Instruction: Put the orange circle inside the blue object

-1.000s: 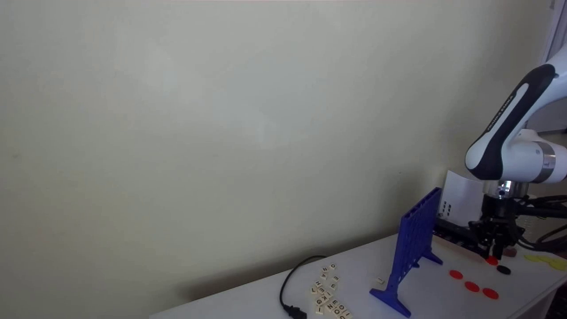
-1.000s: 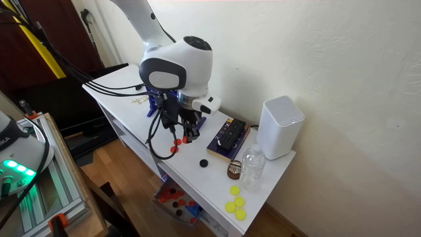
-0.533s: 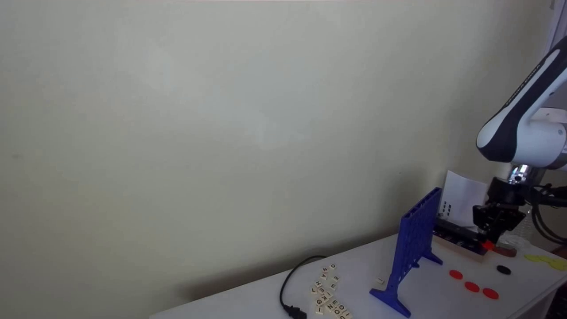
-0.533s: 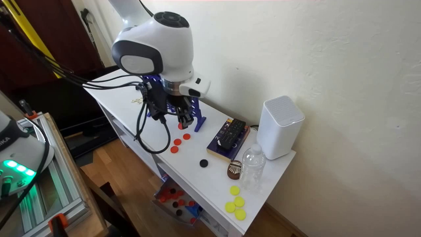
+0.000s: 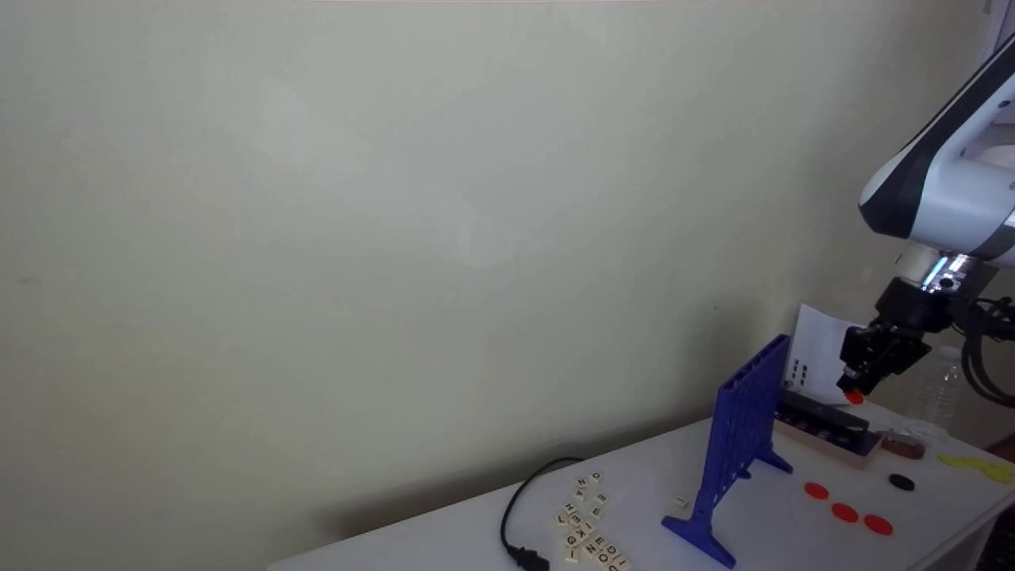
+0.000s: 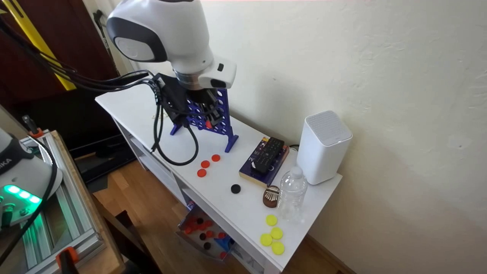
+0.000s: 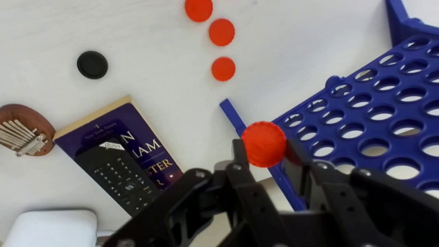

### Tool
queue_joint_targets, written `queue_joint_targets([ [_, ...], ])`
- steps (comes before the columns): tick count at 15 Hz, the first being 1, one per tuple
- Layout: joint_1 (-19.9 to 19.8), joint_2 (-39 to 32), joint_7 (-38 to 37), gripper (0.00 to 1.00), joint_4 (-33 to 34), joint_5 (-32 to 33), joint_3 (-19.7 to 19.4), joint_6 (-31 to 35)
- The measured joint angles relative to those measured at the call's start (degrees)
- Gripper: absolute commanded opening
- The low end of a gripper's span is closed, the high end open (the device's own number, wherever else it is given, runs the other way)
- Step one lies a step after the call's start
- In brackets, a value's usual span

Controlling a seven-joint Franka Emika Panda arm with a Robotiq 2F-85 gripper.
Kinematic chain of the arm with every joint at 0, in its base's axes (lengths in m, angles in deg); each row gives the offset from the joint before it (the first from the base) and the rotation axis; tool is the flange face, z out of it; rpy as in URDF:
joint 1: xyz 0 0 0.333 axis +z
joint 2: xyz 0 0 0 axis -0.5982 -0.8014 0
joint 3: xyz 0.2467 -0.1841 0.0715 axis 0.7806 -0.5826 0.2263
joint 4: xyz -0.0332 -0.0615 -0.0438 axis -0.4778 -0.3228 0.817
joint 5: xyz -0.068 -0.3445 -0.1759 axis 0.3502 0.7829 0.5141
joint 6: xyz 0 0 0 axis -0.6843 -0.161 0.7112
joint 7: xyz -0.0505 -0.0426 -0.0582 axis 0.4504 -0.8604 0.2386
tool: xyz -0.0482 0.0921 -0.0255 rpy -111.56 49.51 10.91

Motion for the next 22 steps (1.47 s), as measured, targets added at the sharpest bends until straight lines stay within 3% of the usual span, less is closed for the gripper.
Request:
queue_joint_targets([
  [10,-0.24,6.63,13.37,0.08,-0.95,-7.20,2.90,0.00],
  [22,1.03,10.07,36.39,0.08,-0.86,-28.24,6.07,-0.04],
])
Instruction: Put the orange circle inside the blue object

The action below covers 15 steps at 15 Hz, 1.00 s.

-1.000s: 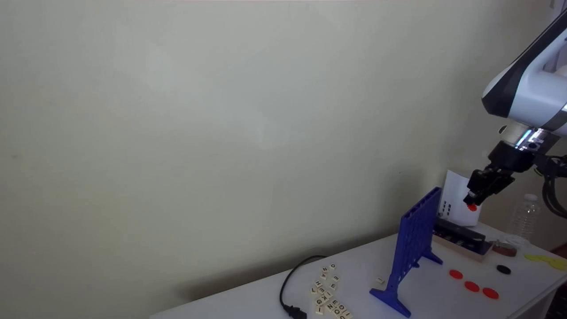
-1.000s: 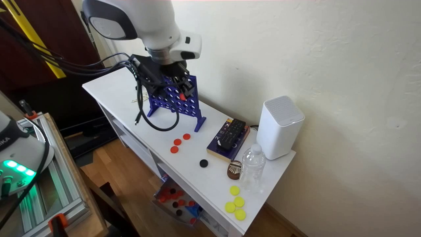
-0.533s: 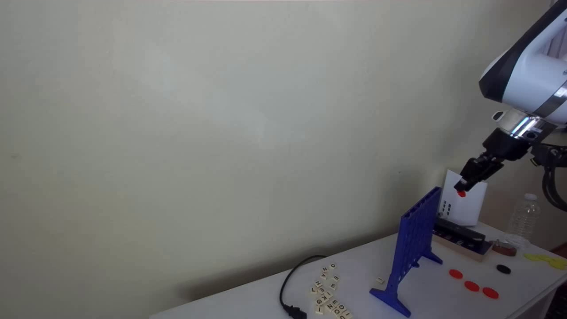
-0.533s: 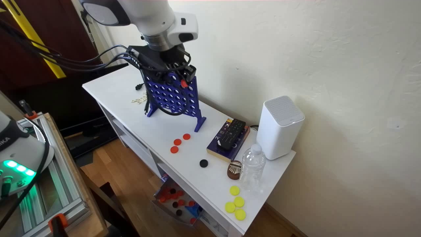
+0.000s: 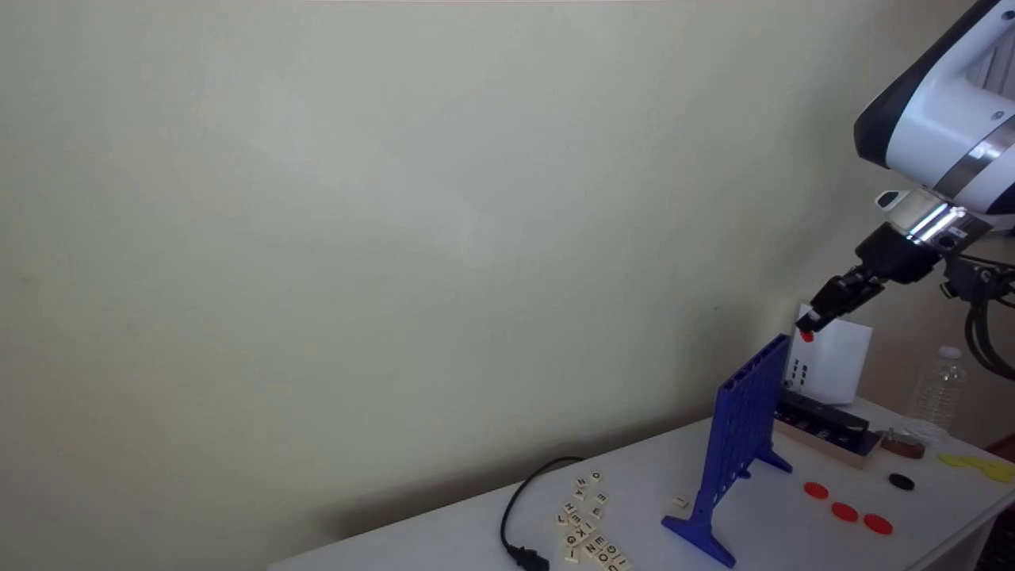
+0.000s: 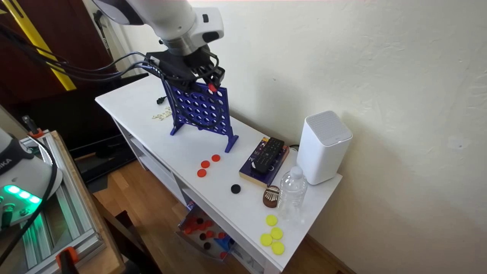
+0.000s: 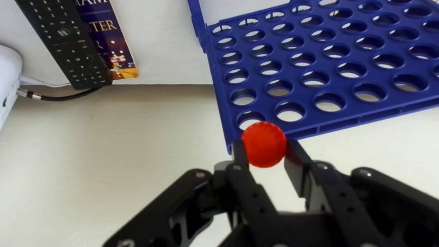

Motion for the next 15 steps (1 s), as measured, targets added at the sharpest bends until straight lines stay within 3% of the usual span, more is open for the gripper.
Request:
queue_joint_targets([
  [7,0.17,0.16,9.51,0.08,0.34,-7.01,0.52,-0.04],
  [8,0.18,0.16,10.34,0.33,0.44,-7.57,0.58,-0.04],
  [13,0.22,0.16,10.45,0.33,0.51,-7.67,0.68,-0.04],
  [14,0.22,0.16,10.45,0.08,0.51,-7.67,0.68,-0.04],
  [15,0.22,0.16,10.45,0.08,0.51,-7.67,0.68,-0.04],
])
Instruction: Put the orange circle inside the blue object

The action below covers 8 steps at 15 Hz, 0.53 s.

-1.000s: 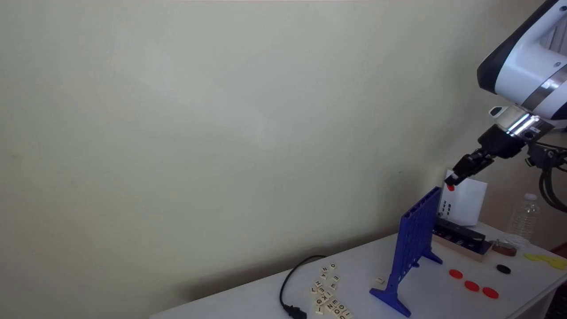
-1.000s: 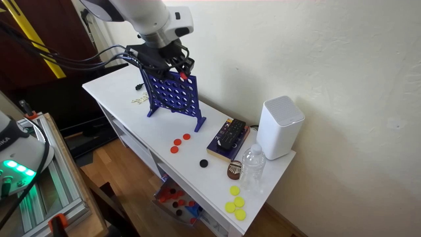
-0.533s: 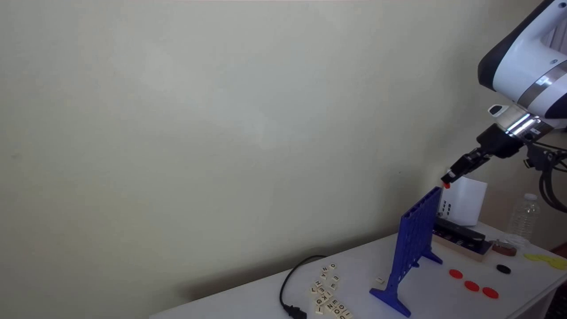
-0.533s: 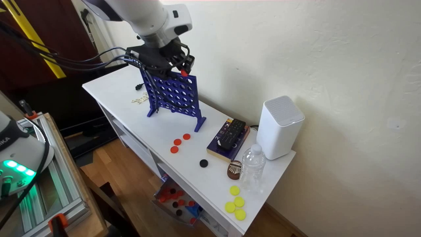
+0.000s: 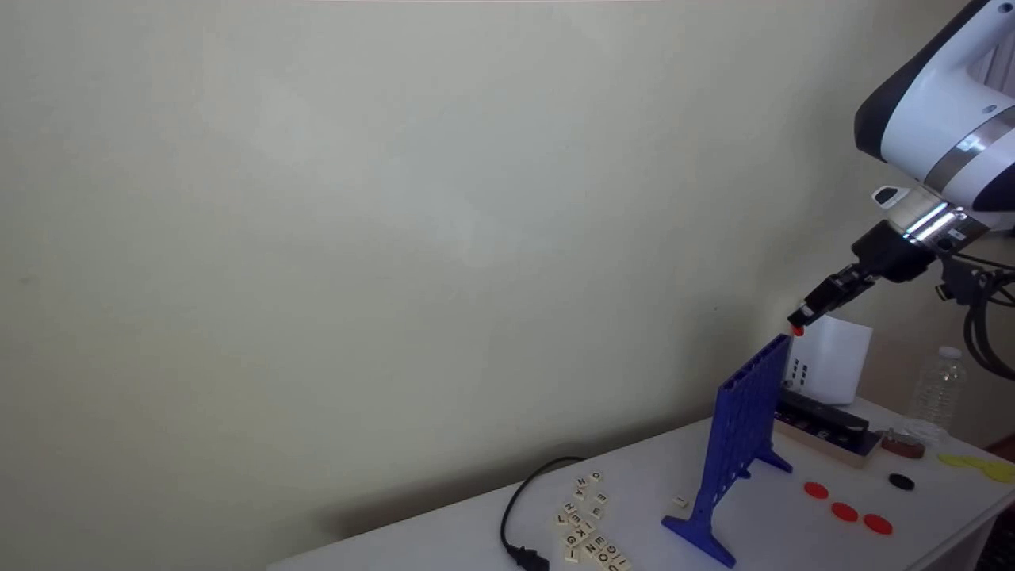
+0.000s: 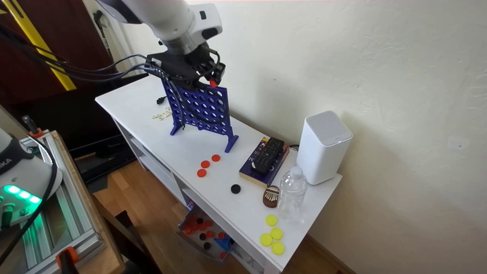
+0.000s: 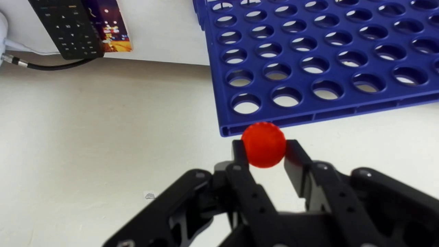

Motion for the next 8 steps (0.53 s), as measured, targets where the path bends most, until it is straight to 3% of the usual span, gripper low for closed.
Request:
queue_joint_targets([
  [8,-0.18,-0.09,4.14,0.08,0.25,-1.50,-0.17,-0.24],
])
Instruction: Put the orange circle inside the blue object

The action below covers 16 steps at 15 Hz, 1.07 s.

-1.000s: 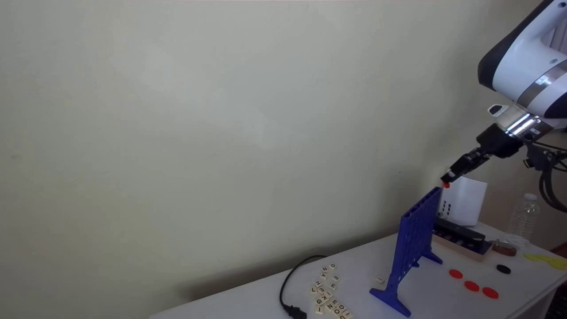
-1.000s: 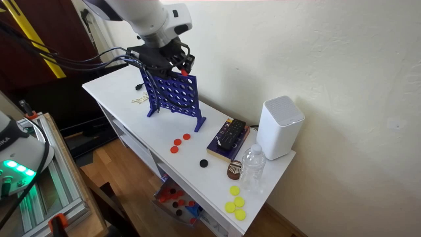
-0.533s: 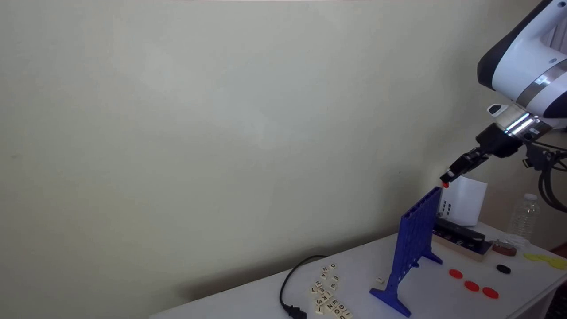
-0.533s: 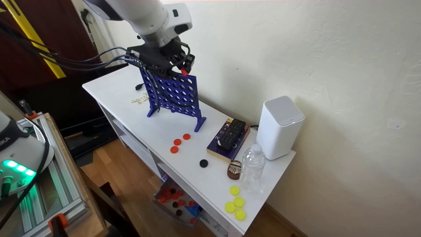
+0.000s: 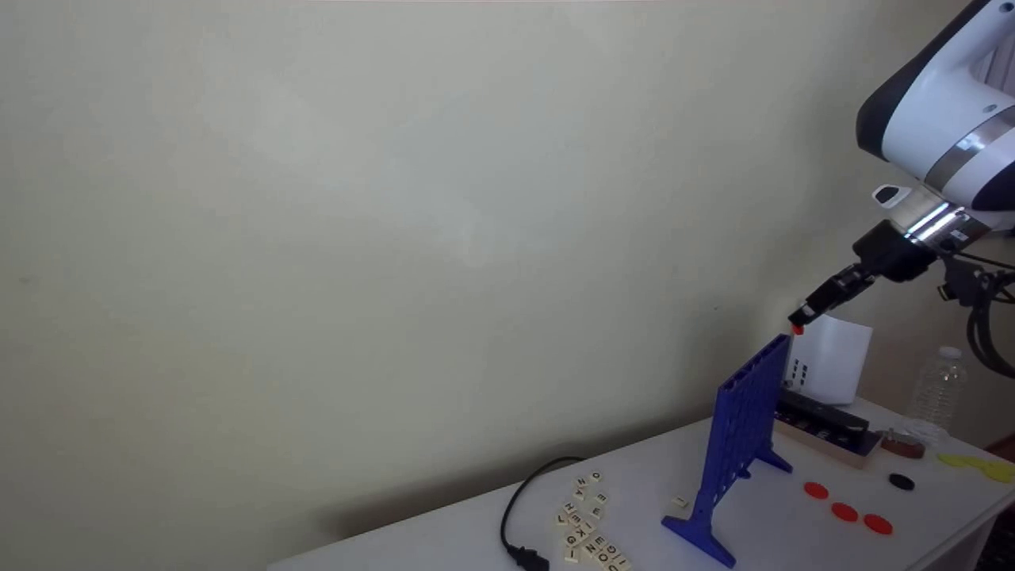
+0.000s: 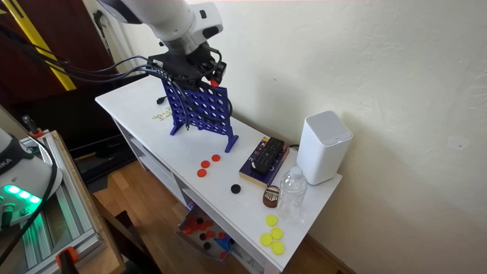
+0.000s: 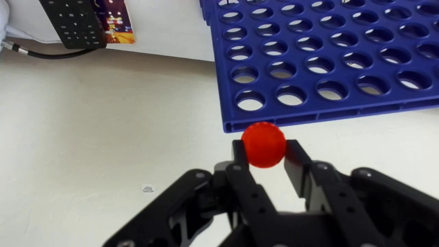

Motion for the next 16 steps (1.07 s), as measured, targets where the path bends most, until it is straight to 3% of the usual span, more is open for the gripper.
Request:
queue_joint_targets([
  [6,-0.19,-0.60,8.70,0.08,0.90,-5.94,-0.66,-1.83],
  [16,-0.20,-4.17,13.10,0.08,3.05,-8.12,-0.67,-3.71],
])
